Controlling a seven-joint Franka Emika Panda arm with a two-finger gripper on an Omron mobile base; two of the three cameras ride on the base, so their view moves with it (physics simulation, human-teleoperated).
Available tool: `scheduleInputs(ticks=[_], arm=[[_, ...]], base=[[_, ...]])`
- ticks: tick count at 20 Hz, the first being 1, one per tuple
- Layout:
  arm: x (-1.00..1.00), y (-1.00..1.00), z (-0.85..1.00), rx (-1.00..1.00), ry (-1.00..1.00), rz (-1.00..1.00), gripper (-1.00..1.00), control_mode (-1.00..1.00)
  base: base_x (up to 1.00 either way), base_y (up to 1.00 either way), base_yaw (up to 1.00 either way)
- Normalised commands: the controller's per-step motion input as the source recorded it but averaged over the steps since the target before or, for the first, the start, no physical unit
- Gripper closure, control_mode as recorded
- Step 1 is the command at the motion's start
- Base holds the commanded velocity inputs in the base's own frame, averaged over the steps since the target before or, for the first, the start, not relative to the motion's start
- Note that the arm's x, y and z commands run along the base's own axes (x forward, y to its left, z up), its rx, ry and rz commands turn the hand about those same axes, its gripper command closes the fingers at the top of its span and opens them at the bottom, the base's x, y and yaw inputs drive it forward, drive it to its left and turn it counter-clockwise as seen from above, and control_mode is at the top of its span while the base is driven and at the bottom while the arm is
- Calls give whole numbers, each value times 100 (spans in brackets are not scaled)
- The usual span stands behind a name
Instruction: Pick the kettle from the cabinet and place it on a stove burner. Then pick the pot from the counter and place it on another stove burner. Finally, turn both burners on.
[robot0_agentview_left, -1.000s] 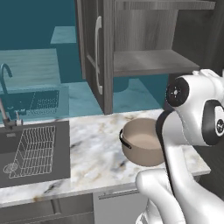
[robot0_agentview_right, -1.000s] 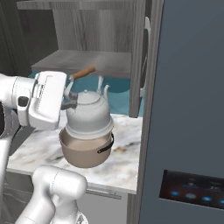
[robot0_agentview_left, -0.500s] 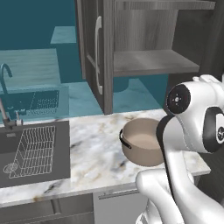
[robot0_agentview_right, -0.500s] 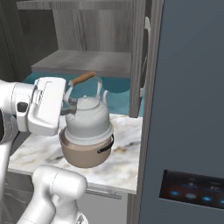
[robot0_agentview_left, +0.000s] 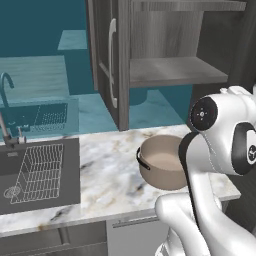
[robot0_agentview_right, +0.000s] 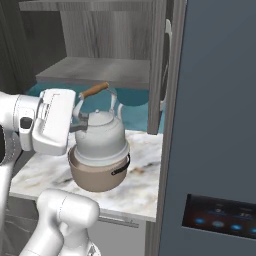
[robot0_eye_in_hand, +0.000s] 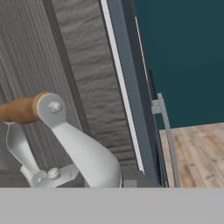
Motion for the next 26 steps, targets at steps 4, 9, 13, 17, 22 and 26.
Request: scheduleInputs(ticks=[4, 9, 13, 17, 22, 26], arm=[[0, 0, 0, 0, 0, 0, 100, -100], [0, 1, 0, 0, 0, 0, 100, 100], [0, 0, 0, 0, 0, 0, 100, 100], [0, 0, 0, 0, 0, 0, 100, 100], [0, 0, 0, 0, 0, 0, 100, 100], [0, 0, 0, 0, 0, 0, 100, 100]], base=[[0, 0, 0], [-16, 15, 0], [-42, 44, 0], [-50, 51, 0], [-53, 50, -1], [-41, 52, -10]])
